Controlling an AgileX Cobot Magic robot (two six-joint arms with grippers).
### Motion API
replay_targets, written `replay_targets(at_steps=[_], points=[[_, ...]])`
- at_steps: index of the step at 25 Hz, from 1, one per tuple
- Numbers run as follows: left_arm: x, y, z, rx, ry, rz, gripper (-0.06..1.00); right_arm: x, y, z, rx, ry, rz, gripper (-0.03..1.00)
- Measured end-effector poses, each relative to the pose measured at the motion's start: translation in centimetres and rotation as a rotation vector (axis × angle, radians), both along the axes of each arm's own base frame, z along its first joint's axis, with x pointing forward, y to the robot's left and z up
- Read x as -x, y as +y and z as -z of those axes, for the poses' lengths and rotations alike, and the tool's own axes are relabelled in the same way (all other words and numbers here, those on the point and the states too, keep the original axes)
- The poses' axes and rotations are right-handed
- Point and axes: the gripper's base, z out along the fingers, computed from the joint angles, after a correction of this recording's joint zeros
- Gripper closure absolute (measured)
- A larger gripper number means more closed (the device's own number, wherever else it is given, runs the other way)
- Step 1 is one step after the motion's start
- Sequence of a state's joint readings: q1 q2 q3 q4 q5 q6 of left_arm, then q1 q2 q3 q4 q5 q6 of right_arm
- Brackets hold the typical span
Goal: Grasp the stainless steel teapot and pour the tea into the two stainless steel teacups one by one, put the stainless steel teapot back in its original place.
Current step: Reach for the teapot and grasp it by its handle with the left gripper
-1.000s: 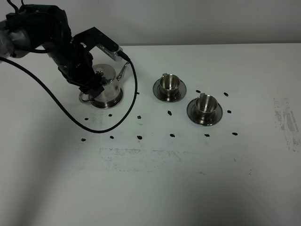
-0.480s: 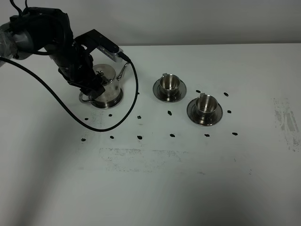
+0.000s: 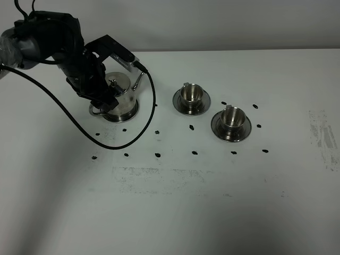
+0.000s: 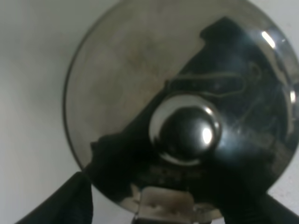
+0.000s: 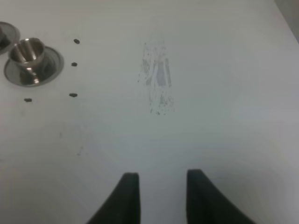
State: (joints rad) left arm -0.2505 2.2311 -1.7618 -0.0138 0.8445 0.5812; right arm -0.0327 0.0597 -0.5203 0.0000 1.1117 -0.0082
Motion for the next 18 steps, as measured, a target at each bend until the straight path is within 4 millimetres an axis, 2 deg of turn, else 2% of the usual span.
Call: replay_targets(at_steps=[18], points=[[0.01, -0.32, 0.08, 0.034, 0.004, 0.007, 0.4, 0.0, 0.0, 0.0, 0.001, 0.0, -0.001, 0.73]])
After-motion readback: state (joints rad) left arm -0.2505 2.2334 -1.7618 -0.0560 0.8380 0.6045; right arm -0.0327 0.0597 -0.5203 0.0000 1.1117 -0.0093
